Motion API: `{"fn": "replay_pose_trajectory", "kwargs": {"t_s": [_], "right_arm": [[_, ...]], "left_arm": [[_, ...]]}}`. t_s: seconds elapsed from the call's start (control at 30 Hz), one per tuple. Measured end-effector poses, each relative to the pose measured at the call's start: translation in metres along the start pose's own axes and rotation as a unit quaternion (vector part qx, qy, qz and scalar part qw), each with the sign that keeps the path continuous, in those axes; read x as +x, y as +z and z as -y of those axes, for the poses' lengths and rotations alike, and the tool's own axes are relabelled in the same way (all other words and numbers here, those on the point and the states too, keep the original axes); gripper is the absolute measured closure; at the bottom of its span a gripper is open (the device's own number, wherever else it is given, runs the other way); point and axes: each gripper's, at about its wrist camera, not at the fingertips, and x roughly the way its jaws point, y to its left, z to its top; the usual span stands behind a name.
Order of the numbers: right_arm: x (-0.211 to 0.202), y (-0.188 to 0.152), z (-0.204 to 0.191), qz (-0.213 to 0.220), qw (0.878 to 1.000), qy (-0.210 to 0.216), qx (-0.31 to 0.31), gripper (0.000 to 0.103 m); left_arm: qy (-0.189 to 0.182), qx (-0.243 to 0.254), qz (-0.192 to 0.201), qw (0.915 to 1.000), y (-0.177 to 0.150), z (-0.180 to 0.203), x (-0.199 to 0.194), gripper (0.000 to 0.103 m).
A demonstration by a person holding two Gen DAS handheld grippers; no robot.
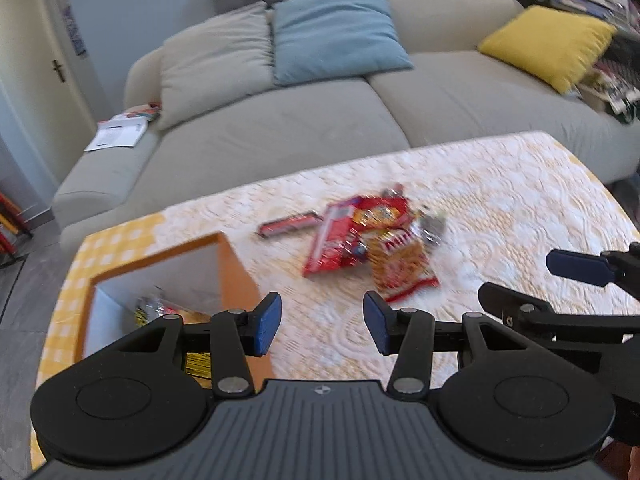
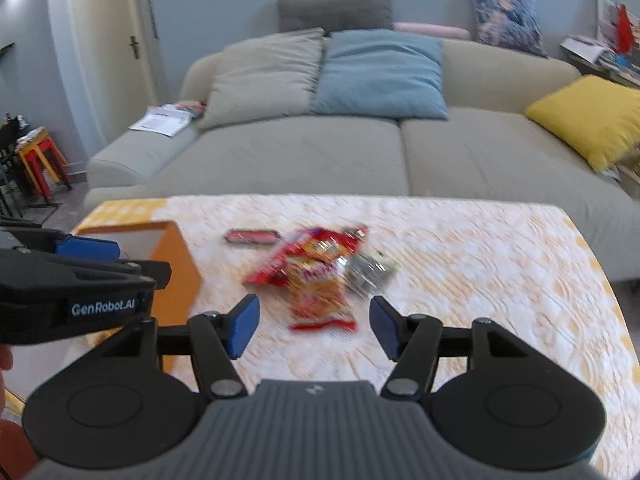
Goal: Organize snacks
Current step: 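Reach the right gripper to the Mimi stick-snack bag and close on it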
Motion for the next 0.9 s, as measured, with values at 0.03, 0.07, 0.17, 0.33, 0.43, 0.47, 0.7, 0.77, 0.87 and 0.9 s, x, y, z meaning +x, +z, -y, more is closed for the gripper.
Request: {"fn": "replay_pose_trajectory", "kwargs": {"t_s": [0.03, 0.07, 0.17, 0.33, 0.43, 0.47, 0.7, 0.77, 0.87, 0.9], "right_arm": [[0.002, -0.003, 0.004, -0.003, 1.000, -0.004, 0.001, 0.043], [0.003, -0.006, 0.007, -0.006, 1.000, -0.007, 0.002, 0.043], [0.012, -0.011, 0.016, -0.016, 1.000, -0.012, 0.007, 0.043], [0.032, -0.014, 0.026, -0.031, 0.999, -0.015, 0.007, 0.043], [0.043, -0.014, 0.030, -0.037, 0.999, -0.016, 0.003, 0.043], [0.048, -0.014, 0.032, -0.039, 0.999, -0.015, 0.003, 0.043], [0.075, -0.013, 0.041, -0.042, 0.999, 0.007, -0.003, 0.043], [0.083, -0.011, 0.043, -0.039, 0.999, 0.021, -0.002, 0.043], [0.097, -0.008, 0.042, -0.034, 0.998, 0.048, -0.005, 0.043], [0.102, -0.007, 0.040, -0.034, 0.998, 0.055, -0.008, 0.043]], "left_arm": [[-0.003, 0.003, -0.003, 1.0000, -0.002, 0.004, 0.004, 0.047], [-0.006, 0.006, -0.007, 0.9999, -0.003, 0.008, 0.008, 0.047], [-0.008, 0.008, -0.017, 0.9998, -0.007, 0.017, 0.017, 0.047], [-0.011, 0.007, -0.024, 0.9996, -0.006, 0.021, 0.034, 0.047], [-0.015, 0.004, -0.023, 0.9996, -0.004, 0.022, 0.046, 0.047], [-0.017, 0.004, -0.023, 0.9996, -0.004, 0.021, 0.049, 0.047], [-0.029, -0.004, -0.021, 0.9994, 0.004, 0.018, 0.076, 0.047], [-0.025, -0.004, -0.024, 0.9994, 0.007, 0.016, 0.085, 0.046], [-0.021, -0.006, -0.031, 0.9993, 0.012, 0.012, 0.098, 0.047], [-0.021, -0.007, -0.033, 0.9992, 0.014, 0.010, 0.102, 0.047]]}}
